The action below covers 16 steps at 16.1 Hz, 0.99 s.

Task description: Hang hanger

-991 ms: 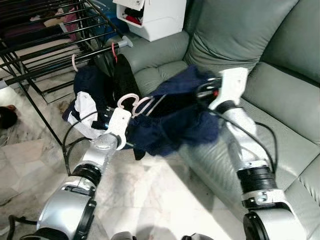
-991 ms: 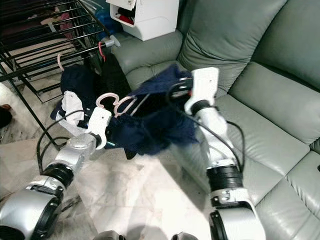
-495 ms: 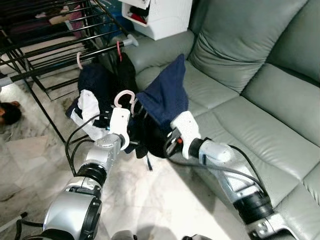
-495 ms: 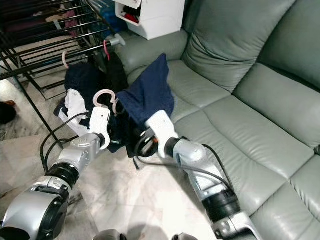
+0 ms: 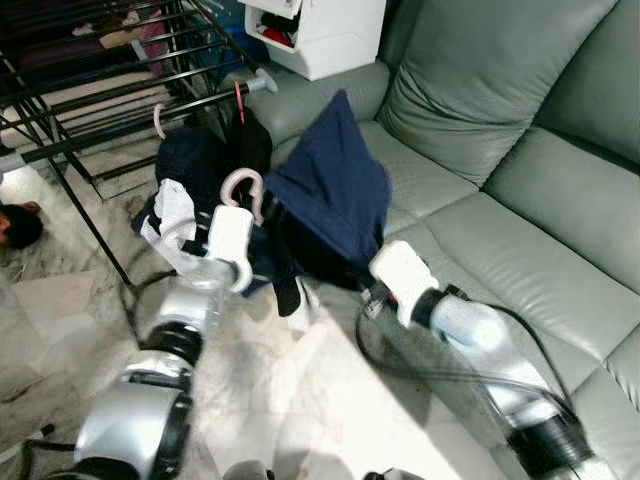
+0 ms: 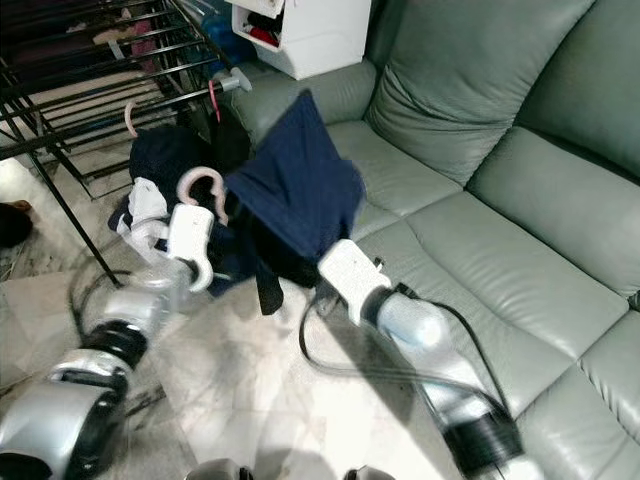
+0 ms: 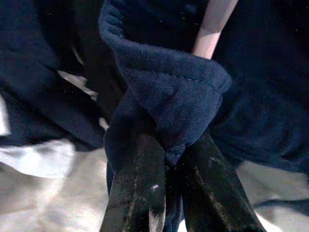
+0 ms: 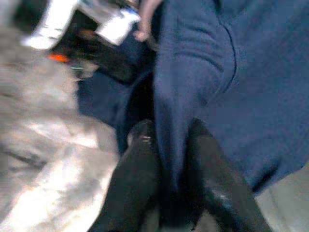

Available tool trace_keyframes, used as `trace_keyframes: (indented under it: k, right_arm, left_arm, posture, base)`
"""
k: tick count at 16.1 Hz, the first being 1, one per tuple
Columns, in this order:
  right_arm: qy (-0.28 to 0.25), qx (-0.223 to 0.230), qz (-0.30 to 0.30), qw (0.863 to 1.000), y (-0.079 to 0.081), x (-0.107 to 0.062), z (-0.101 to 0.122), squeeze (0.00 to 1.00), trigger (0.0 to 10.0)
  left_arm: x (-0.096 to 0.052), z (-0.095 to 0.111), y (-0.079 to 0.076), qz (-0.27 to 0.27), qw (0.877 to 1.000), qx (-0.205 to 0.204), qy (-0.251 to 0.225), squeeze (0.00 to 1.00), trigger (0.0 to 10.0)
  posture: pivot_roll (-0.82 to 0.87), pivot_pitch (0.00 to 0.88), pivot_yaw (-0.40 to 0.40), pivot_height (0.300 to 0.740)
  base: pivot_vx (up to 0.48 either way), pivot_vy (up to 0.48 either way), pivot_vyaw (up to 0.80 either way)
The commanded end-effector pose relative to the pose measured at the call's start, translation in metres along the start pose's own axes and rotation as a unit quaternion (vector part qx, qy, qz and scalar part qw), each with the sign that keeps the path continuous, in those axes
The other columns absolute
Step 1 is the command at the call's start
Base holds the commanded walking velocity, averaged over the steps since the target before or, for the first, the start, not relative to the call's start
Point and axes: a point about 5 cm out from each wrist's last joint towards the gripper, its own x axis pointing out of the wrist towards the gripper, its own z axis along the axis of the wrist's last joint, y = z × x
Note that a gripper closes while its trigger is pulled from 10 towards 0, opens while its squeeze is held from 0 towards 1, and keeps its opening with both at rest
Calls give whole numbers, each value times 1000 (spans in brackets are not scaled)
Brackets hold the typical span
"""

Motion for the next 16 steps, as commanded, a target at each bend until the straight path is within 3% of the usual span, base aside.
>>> trace_keyframes:
  k: [1,3,5,6,7,8,9,12,13,14,15,16]
  right_arm:
    - [-17,-19,16,1000,0,-2,8,1000,10000]
    - [-20,-28,-15,999,-13,-9,7,1000,10000]
    - [-4,-33,22,999,-9,-15,0,1000,10000]
    - [-3,-25,53,998,-4,-20,0,1000,10000]
    - [-5,-22,75,997,-5,-24,4,1000,10000]
    - [-7,-36,99,994,-9,-30,8,1000,10000]
    - [-3,-39,105,994,-12,-33,8,1000,10000]
    - [28,-55,153,986,-33,-55,8,1000,10000]
    - [30,-52,162,985,-34,-58,9,1000,10000]
    - [45,-53,193,979,-40,-67,14,1000,10000]
    - [51,-57,201,977,-44,-70,17,1000,10000]
    - [51,-57,201,977,-44,-70,17,1000,10000]
  left_arm:
    - [-2,13,8,12,999,7,-29,0,0]
    - [-3,16,17,24,999,17,-30,0,0]
    - [-4,21,24,36,998,25,-36,0,0]
    - [-6,25,25,30,997,55,-49,0,0]
    - [-8,31,23,-3,990,119,-70,0,0]
    - [-12,32,18,-68,975,198,-78,0,0]
    - [-13,30,17,-88,970,216,-73,0,0]
    - [-31,10,20,-229,916,327,-33,0,0]
    - [-34,7,20,-246,907,341,-27,0,0]
    - [-42,-2,21,-299,875,380,-18,0,0]
    - [-45,-6,20,-318,860,398,-10,0,0]
    - [-45,-6,20,-318,860,398,-10,0,0]
  posture:
    - [-26,0,44,740]
    - [-30,0,47,740]
    - [-30,0,47,740]
    - [-25,0,46,740]
    - [-23,0,47,740]
    - [-21,0,48,740]
    - [-19,0,49,740]
    - [-11,0,50,740]
    - [-11,0,50,740]
    - [-10,0,51,740]
    - [-12,0,52,740]
    - [-12,0,52,740]
  base:
    - [0,0,0]
    - [0,0,0]
    - [0,0,0]
    - [0,0,0]
    - [0,0,0]
    - [0,0,0]
    - [0,0,0]
    - [0,0,0]
    - [0,0,0]
    - [0,0,0]
    - [0,0,0]
    - [0,0,0]
